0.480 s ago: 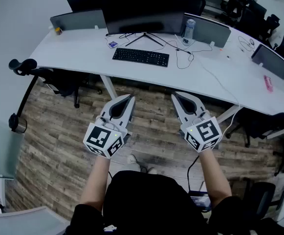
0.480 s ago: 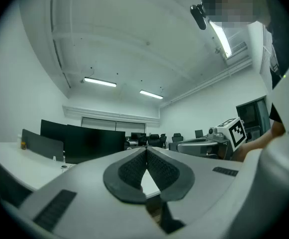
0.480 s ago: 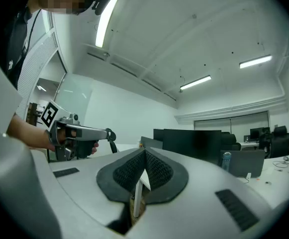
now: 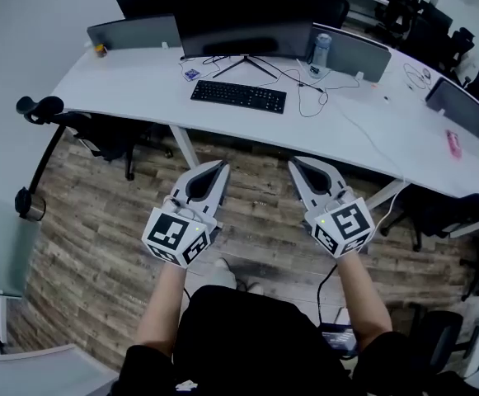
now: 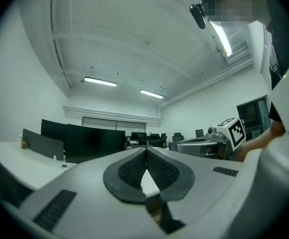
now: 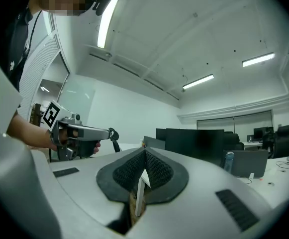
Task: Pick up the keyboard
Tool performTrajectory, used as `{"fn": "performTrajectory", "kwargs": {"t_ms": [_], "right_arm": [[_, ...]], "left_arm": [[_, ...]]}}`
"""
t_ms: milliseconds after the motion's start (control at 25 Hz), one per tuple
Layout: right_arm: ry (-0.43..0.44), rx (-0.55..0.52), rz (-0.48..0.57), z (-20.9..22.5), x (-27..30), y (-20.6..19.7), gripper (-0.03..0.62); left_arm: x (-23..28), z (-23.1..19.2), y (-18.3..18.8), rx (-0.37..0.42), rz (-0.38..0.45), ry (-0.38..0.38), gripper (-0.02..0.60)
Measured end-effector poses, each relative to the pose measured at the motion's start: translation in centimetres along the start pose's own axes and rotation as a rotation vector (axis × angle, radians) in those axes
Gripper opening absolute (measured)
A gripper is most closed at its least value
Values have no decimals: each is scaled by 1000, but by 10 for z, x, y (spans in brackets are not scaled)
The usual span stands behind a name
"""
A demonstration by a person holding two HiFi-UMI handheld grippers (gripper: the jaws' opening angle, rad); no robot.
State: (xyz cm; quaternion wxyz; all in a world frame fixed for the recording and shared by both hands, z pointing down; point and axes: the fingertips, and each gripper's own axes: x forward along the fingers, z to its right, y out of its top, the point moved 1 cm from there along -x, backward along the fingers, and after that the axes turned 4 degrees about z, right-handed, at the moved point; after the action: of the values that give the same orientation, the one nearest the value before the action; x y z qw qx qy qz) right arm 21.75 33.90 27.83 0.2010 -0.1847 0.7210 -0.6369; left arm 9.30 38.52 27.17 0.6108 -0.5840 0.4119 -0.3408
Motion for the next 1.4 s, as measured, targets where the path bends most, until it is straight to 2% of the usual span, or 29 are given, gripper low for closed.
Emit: {"fn": "performTrajectory", "kwargs": {"t_ms": [360,720,1400], "right_arm": [[27,-1,-11,6,28,-9,6],[61,4,-34,32,77,-22,6],[31,20,-72,95,177,-45,6]], "left_arm": [[8,-26,-11,-6,-11,22,9],[48,-75,-23,-27,-21,15,9],[124,-172,-41,-51,-49,-19,9]]}}
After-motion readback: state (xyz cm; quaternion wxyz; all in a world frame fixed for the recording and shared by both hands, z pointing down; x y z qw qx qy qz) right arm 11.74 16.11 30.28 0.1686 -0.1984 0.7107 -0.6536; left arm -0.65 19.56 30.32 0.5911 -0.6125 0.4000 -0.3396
